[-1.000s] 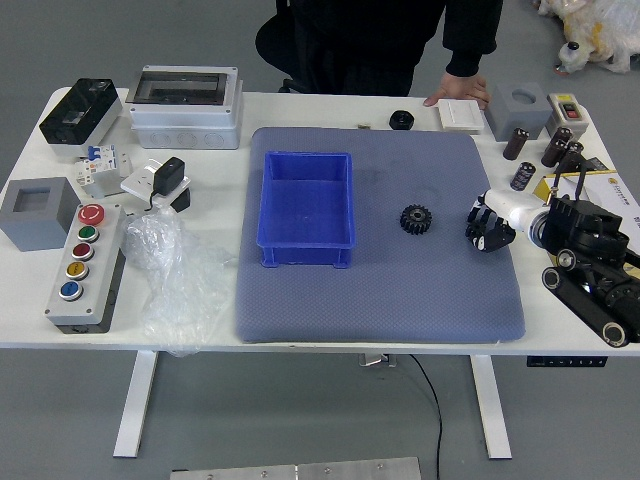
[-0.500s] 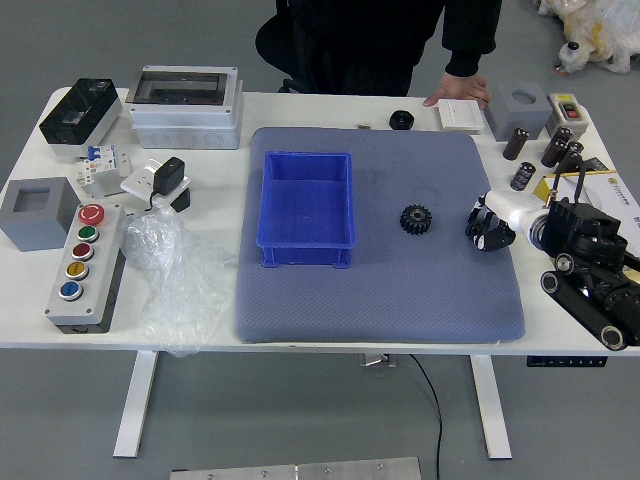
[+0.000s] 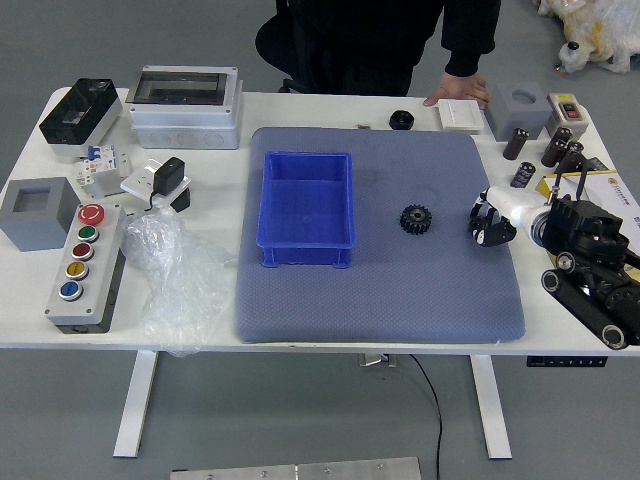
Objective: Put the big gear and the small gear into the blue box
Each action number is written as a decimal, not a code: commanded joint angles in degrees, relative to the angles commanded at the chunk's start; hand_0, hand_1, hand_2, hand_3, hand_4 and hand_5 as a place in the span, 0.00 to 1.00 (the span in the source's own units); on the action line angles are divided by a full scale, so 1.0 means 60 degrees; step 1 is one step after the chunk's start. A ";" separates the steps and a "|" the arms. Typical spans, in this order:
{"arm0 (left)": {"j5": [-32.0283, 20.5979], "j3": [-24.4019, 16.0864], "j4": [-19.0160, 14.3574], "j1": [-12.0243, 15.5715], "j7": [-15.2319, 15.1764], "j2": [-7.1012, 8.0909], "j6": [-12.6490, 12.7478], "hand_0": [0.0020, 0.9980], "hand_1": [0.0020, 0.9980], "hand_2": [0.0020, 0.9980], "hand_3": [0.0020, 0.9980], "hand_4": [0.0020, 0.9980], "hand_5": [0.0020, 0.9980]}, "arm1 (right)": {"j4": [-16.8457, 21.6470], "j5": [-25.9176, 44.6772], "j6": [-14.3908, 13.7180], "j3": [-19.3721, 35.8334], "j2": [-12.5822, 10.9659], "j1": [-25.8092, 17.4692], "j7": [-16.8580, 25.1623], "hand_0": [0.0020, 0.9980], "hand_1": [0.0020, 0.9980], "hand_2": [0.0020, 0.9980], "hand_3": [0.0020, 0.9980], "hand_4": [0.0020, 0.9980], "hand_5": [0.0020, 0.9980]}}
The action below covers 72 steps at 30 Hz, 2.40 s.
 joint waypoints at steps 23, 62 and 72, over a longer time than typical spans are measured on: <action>0.0004 -0.0066 -0.0003 0.0041 0.0006 0.0031 -0.0015 0.86 0.83 0.83 0.78 0.60 0.37 | 0.1478 -0.1093 0.0173 0.1205 -0.0202 -0.0234 -0.0504 0.54 0.40 0.49 0.64 0.46 0.16; -0.0227 0.0332 0.0016 0.0064 0.0025 -0.0116 -0.0056 0.86 0.83 0.83 0.78 0.60 0.37 | 0.2413 -0.1677 0.0324 -0.0286 0.2272 0.1320 -0.0859 0.54 0.40 0.49 0.64 0.45 0.16; -0.0338 0.0576 0.0019 0.0000 0.0030 -0.0181 -0.0065 0.86 0.83 0.83 0.78 0.60 0.37 | 0.1661 -0.1323 0.0234 -0.0787 0.2942 0.1690 -0.0772 0.54 0.40 0.49 0.64 0.45 0.17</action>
